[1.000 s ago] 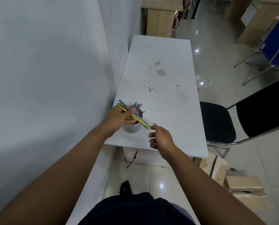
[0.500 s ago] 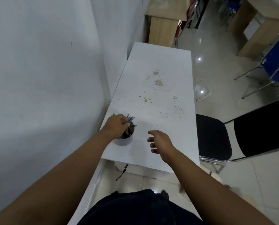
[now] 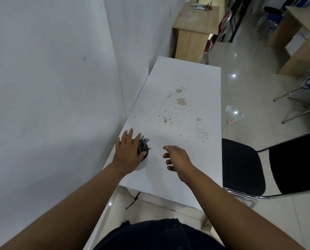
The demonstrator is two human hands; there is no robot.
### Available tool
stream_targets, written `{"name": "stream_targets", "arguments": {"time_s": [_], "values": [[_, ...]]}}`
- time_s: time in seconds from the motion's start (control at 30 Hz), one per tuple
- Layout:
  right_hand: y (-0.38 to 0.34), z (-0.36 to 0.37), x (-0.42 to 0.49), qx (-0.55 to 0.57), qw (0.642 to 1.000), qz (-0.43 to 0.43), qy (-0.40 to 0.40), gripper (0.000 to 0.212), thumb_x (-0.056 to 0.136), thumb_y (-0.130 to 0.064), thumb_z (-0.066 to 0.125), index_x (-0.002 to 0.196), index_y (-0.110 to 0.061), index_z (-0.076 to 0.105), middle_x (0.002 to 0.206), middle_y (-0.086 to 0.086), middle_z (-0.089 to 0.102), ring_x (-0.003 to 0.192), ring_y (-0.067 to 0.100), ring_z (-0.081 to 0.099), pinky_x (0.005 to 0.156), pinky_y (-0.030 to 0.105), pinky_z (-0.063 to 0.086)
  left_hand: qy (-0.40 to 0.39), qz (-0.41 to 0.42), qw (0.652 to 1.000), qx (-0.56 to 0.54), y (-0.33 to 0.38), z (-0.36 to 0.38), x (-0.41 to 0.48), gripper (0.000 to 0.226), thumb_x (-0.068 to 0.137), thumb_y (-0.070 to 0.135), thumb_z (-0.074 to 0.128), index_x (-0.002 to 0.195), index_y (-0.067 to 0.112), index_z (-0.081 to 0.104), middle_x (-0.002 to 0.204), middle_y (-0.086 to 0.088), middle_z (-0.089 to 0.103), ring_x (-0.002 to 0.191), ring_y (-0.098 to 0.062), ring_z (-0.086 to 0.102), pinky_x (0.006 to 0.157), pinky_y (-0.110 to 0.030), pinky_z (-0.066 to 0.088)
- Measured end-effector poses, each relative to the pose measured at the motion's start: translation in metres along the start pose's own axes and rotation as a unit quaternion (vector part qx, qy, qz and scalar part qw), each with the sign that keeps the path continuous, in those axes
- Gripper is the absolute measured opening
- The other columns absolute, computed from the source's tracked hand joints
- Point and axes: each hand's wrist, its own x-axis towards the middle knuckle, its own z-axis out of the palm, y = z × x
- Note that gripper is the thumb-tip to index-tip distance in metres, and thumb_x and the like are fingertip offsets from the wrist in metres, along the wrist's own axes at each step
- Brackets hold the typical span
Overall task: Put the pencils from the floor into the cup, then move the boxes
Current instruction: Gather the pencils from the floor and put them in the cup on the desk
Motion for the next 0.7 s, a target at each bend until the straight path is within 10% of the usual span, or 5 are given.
{"name": "stream_targets", "arguments": {"time_s": [0.47,0.7], "values": [[0.012,0.0,-0.002,0.016,1.0,0.0,0.023,0.019,0.106,-0.028,0.056,0.117,-0.021,0.07,0.097,0.007,0.07,0.076,0.021,0.056,0.069,0.034,0.052,-0.077,0.051,0.995,0.031,-0.021,0.023,0.003,0.091,0.099,0.073,0.024,0.166,0.018,-0.002,0.174,-0.01,0.005,0.159,-0.037,-0.002,0.124,-0.06,-0.003],[0.016,0.006,-0.013,0.04,0.998,-0.014,0.049,0.015,0.105,-0.029,0.059,0.111,-0.021,0.07,0.093,0.005,0.07,0.073,0.021,0.055,0.069,0.036,0.051,-0.007,0.043,0.996,-0.081,-0.018,0.017,-0.006,0.085,0.099,0.071,0.036,0.163,0.019,0.016,0.17,-0.009,0.019,0.159,-0.031,0.006,0.125,-0.057,0.002]]}}
